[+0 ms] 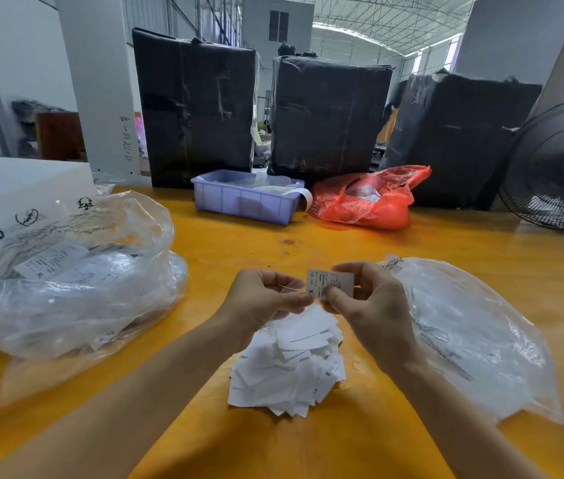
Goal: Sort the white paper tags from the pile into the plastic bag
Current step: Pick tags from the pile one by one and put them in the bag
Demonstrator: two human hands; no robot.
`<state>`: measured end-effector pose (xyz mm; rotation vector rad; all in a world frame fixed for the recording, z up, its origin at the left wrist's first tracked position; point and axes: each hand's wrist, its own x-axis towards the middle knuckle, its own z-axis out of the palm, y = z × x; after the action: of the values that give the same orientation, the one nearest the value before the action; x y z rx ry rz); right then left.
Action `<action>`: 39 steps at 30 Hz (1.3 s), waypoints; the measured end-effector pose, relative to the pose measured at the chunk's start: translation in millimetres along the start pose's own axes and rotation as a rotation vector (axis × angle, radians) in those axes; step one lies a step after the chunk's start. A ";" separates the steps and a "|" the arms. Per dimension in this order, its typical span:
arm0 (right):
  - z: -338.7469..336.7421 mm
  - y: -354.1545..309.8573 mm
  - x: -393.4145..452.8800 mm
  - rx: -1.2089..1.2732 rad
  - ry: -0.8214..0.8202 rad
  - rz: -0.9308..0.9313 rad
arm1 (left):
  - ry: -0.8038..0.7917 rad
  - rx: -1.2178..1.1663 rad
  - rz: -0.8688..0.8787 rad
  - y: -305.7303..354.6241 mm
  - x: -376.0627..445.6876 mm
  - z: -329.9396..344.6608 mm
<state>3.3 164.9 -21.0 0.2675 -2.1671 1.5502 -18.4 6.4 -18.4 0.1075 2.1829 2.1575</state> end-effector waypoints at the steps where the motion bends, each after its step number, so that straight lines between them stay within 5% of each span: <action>1: 0.1 0.6 -0.3 -0.015 -0.008 -0.003 | 0.001 0.004 0.001 0.3 0.0 0.0; 39: -1.2 3.4 2.3 -0.071 0.032 -0.031 | -0.116 -0.020 0.003 6.4 -7.0 0.6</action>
<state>0.2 167.5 -22.5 0.2509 -2.1776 1.4479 -11.3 6.4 -12.0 0.2297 2.0990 2.1170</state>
